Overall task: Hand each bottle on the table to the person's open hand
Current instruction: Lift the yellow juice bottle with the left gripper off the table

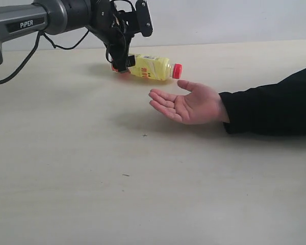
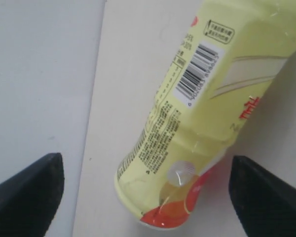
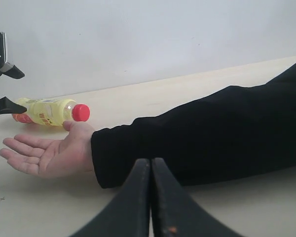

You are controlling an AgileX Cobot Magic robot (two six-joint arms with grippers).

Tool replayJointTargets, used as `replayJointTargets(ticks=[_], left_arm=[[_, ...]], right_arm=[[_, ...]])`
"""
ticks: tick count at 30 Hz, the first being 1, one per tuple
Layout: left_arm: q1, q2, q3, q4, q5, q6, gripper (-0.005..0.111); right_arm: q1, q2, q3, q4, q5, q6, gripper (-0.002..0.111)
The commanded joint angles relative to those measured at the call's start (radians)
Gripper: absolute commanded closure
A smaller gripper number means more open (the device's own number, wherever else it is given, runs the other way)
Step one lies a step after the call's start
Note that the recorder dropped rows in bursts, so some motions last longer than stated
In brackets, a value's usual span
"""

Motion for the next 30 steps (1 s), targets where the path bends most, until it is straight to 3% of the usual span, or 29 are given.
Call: replayJointTargets(ticks=[1,10,13,16,30], left_arm=[[0.004,0.008,-0.032,-0.002,-0.002,0.0,0.02],[0.017,0.022,-0.07,-0.005,0.101,0.004,0.02],[0.017,0.044,-0.07,-0.001,0.132,-0.024,0.008],[0.017,0.062,-0.07,0.001,0.13,-0.06,0.001],[0.017,0.089,-0.07,0.001,0.029,-0.074,0.002]], right_arm=[[-0.005,-0.004,0.005,0.0,-0.008,-0.001,0.108],[-0.005,-0.004,0.005,0.0,-0.008,-0.001,0.108],[-0.005,-0.004,0.005,0.0,-0.008,-0.001,0.108],[-0.005,-0.004,0.005,0.0,-0.008,-0.001,0.108],[-0.005,-0.004,0.005,0.0,-0.008,-0.001,0.108]])
